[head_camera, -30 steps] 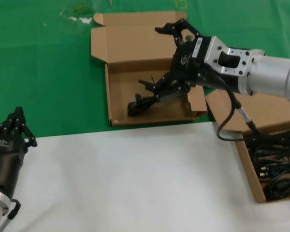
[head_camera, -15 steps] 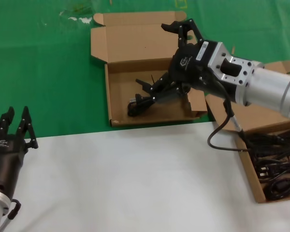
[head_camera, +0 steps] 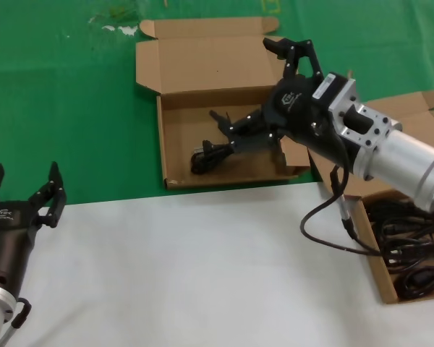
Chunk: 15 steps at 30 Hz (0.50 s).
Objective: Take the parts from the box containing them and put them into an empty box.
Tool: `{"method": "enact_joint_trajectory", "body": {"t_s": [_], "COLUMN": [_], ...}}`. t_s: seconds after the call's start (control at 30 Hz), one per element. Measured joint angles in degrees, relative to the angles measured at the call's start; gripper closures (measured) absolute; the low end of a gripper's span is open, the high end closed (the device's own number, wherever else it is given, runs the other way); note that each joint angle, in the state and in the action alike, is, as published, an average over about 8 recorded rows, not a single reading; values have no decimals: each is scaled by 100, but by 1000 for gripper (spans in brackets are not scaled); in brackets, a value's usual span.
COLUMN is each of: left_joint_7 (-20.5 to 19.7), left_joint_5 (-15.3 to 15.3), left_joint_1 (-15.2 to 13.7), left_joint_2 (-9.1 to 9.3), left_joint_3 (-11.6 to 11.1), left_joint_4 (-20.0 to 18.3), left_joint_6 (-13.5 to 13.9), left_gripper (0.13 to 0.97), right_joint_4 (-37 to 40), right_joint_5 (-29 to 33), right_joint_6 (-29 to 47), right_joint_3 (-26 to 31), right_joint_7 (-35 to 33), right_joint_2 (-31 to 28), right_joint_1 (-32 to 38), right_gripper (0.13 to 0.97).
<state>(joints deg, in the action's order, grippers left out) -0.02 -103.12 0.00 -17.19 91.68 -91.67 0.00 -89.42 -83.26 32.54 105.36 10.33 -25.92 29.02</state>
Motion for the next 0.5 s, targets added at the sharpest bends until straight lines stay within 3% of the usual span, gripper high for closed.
{"method": "enact_joint_trajectory", "body": {"t_s": [0.13, 0.27, 0.5], "left_joint_7": [0, 0, 0], "left_joint_5": [0, 0, 0], "left_joint_1": [0, 0, 0], "left_joint_2": [0, 0, 0], "left_joint_3": [0, 0, 0], "left_joint_4": [0, 0, 0], "left_joint_6": [0, 0, 0], "left_gripper": [513, 513, 345], "right_joint_4": [-18, -36, -67], "right_joint_5": [-159, -318, -593], "right_joint_6": [-260, -521, -971], "right_joint_3": [-109, -219, -410], "right_joint_7": [-83, -166, -309], "right_joint_2": [70, 140, 262], "right_joint_1": [-232, -464, -869], "right_gripper": [129, 129, 129]}}
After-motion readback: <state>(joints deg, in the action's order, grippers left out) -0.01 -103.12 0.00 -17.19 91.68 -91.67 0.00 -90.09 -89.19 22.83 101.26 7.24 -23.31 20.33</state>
